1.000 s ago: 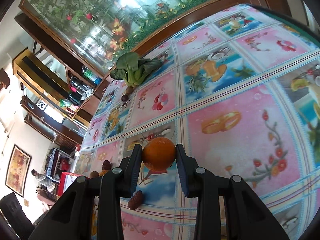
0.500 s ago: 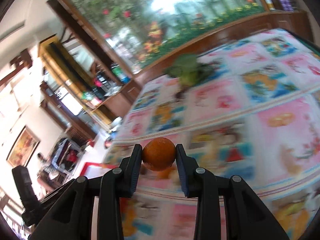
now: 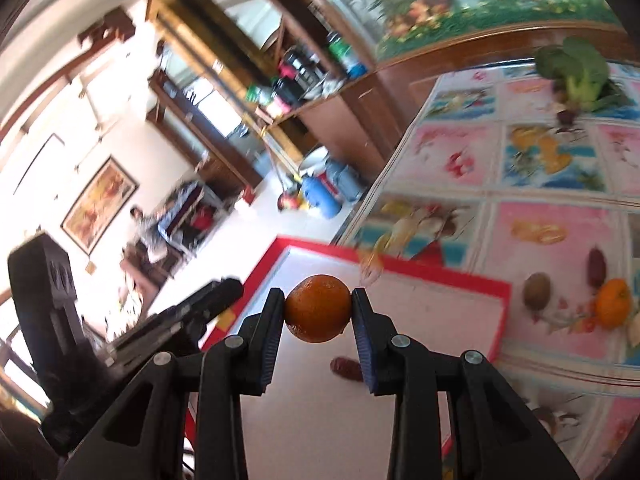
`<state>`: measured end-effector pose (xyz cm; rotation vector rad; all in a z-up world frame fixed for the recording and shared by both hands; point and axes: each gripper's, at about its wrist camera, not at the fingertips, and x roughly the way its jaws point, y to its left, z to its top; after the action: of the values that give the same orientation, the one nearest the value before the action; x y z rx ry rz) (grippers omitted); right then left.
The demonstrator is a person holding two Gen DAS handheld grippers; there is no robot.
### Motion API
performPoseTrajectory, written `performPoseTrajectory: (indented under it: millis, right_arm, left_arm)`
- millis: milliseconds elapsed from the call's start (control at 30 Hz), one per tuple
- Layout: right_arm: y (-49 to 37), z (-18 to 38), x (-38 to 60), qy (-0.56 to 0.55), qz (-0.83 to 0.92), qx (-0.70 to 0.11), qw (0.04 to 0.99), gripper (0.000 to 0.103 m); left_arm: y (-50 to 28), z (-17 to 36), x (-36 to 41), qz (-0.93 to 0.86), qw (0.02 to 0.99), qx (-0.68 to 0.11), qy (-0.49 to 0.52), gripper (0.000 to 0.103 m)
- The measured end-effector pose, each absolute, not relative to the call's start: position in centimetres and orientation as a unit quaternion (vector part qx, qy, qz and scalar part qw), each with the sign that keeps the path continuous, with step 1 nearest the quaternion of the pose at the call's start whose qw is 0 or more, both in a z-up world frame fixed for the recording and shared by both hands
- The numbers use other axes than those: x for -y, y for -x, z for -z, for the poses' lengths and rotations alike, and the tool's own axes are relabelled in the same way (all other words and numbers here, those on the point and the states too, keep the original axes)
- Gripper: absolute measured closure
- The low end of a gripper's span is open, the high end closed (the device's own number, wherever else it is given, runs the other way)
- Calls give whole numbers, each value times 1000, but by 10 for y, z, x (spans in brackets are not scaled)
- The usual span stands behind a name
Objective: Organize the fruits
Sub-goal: 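Carry both items into the white tray and open both tools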
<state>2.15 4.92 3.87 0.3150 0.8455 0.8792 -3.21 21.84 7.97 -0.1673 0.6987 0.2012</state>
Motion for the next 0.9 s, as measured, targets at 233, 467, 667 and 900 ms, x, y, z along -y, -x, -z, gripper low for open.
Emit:
performPoseTrajectory:
  millis: [233, 467, 667, 900]
  right_arm:
    - [-12, -10, -58, -93, -408, -437, 796, 70]
    - [-13, -9, -57, -93, -410, -433, 797, 70]
    - [-12, -9, -61, -91, -407, -428, 802, 70]
    - [-14, -6, -62, -97, -410, -439, 793, 68]
  left_arm:
    - [33, -68, -234, -144, 920, -358, 72, 78]
    - [30, -46, -233, -160, 904, -391, 69, 78]
    - [31, -31, -236, -179, 891, -410, 74, 78]
    - [33, -20, -235, -198, 879, -427, 77, 78]
